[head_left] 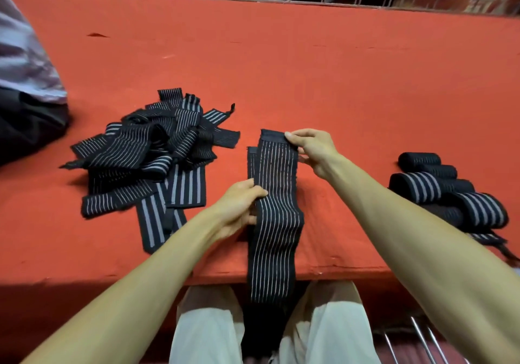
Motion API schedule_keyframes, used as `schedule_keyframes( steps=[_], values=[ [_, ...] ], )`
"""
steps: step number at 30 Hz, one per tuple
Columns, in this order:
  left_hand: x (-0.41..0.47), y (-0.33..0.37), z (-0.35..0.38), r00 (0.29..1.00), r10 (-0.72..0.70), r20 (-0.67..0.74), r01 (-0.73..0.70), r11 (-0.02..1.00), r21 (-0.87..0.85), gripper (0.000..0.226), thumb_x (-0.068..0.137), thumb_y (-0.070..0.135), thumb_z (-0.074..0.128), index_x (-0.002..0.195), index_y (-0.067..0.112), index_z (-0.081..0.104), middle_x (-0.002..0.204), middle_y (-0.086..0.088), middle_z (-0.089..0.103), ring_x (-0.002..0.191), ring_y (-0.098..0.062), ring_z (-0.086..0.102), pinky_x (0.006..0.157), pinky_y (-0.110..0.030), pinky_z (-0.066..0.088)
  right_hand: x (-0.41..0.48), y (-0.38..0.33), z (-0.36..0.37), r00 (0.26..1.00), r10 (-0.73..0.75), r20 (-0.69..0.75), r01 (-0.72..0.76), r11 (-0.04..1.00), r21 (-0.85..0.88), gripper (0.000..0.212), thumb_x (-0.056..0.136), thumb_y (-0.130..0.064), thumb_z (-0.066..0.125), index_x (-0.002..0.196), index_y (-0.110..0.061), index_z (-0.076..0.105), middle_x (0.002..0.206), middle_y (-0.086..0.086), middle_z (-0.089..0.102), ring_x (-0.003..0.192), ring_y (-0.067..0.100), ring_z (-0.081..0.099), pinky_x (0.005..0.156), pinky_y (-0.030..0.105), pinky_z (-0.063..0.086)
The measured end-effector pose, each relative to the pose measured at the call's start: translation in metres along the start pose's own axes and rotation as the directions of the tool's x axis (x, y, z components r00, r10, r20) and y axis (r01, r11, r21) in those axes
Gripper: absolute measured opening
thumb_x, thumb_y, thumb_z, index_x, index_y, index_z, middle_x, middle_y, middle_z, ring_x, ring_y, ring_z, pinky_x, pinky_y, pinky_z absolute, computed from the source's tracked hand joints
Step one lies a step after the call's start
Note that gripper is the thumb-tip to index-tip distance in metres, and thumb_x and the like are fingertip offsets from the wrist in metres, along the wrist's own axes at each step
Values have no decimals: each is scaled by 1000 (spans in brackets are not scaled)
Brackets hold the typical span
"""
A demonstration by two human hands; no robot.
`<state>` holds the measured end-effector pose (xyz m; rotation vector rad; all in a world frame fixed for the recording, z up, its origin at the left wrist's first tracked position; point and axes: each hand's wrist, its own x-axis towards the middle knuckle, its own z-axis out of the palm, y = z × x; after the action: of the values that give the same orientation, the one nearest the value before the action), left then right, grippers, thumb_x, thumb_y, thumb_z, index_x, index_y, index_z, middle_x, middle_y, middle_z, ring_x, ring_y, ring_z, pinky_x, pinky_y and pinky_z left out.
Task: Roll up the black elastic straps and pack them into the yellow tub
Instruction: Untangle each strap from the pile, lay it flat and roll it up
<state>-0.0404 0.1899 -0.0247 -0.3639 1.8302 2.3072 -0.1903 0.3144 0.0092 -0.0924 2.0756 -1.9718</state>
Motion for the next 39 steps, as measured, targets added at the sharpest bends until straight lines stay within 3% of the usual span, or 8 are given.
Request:
schedule_keyframes(
  steps=[4,8,13,17,20,26,34,39],
  values=[
    [29,-13,-25,996,59,-72,-32,946,322,14,96,17,55,109,14,58,96,-4,66,77,-16,62,61,-26,47,16,17,2,998,10,66,-10,1000,2,15,83,0,71,78,-8,60,74,10,61,59,15,57,47,21,47],
    [72,-4,-47,920,285,-269,-178,915,361,37,93,27,63,126,16,51,91,2,59,77,-10,59,70,-28,51,32,36,8,982,10,187,2,998,-63,14,82,3,71,77,-5,61,72,9,62,57,11,60,52,19,48],
    [119,4,-61,843,450,-294,-274,830,485,15,91,16,66,105,14,69,71,4,61,53,0,53,56,-24,49,55,54,12,980,-10,197,28,996,-90,11,77,-1,76,76,-6,67,79,9,66,74,16,62,70,23,52],
    [155,5,-72,820,478,-314,-244,790,563,10,87,15,70,97,16,74,69,3,64,52,-3,53,56,-25,50,84,57,16,986,-107,124,127,977,-170,13,74,-7,81,76,-10,69,73,5,66,70,17,60,68,32,49],
    [178,9,-78,801,518,-301,-218,719,660,12,86,18,71,97,18,75,77,3,70,65,-4,60,70,-24,50,105,60,19,986,-153,58,164,932,-322,16,72,-16,85,75,-15,68,64,-2,64,54,13,57,57,32,50],
    [198,0,-79,756,580,-303,-144,599,788,17,89,20,67,102,14,76,94,3,73,84,-6,62,76,-11,36,128,83,28,960,-280,-13,237,836,-495,16,72,-29,84,70,-25,69,66,-14,65,61,-5,56,59,7,38],
    [206,-1,-81,753,576,-318,-73,554,830,23,91,24,64,109,14,74,104,-3,73,96,-12,64,81,-13,35,137,88,32,949,-315,-27,253,807,-533,14,74,-28,83,74,-24,70,66,-10,66,61,-2,57,57,5,38],
    [207,-1,-79,786,539,-302,-36,527,849,22,94,25,60,110,15,71,106,-3,64,100,-17,59,85,-26,41,136,87,31,956,-294,17,249,775,-581,10,79,-30,79,84,-22,75,72,-8,66,66,1,57,59,4,37]
  ],
)
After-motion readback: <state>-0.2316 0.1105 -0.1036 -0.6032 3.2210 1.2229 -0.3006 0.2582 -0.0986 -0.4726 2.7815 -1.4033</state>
